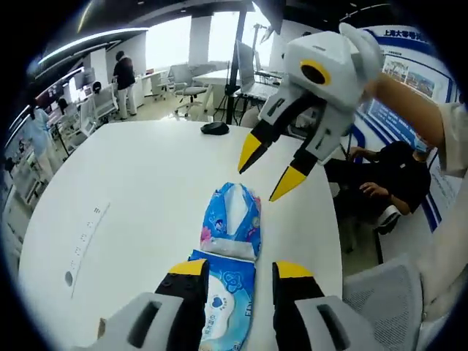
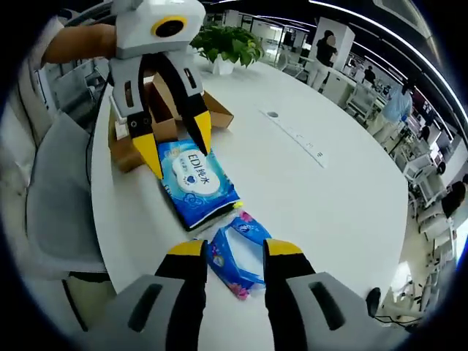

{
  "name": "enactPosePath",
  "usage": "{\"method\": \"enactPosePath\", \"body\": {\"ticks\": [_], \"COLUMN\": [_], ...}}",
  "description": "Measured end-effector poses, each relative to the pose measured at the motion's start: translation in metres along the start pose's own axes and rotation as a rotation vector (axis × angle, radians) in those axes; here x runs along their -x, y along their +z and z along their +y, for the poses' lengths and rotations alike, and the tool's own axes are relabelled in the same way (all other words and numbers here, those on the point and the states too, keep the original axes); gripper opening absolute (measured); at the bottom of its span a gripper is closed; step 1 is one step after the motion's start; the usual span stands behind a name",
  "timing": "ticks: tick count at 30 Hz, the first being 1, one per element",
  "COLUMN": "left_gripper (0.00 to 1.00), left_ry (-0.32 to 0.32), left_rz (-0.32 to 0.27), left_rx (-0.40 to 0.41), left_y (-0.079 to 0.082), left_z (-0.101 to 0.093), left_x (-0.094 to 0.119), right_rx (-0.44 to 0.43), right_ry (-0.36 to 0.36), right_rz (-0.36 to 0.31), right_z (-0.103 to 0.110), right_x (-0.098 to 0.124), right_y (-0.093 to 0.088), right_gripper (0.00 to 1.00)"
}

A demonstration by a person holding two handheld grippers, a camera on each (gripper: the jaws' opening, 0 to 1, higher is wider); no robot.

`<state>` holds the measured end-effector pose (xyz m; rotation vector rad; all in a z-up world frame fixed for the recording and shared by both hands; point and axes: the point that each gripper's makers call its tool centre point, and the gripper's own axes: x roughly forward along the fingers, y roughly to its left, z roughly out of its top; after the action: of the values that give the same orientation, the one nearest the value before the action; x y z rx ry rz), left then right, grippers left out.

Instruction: Operate the shoe box by opening the lid, removing the specified soft item, and placing it in the target area until the item is outside and the box remains undamaged.

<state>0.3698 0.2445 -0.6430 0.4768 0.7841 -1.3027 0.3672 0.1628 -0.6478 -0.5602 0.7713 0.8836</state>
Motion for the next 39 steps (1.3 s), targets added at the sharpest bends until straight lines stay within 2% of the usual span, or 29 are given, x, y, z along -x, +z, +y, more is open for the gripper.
{"method": "enactPosePath", "body": {"ticks": [10,18,39], "left_gripper": [0.45,0.48,0.57], "left_ry": [0.073,0.133,0.271], "left_rz": [-0.055,-0.087,-0.164], "left_rx": [0.083,0.144,0.259], "left_y": [-0.022,-0.052,-0.112], "left_z": [0.004,0.005,0.007], "left_x": [0.047,0.084,0.153], "right_rx": [0.026,0.054,0.159], "right_ry": [0.036,0.076,0.207], "right_rz": [-0.018,-0.051,-0.070], "right_z": [0.029,0.054,0.110], "right_x": [0.003,0.002,-0.023], "right_y": [0.022,0.045,0.088], "right_gripper": [0.36,0.39,0.44]}}
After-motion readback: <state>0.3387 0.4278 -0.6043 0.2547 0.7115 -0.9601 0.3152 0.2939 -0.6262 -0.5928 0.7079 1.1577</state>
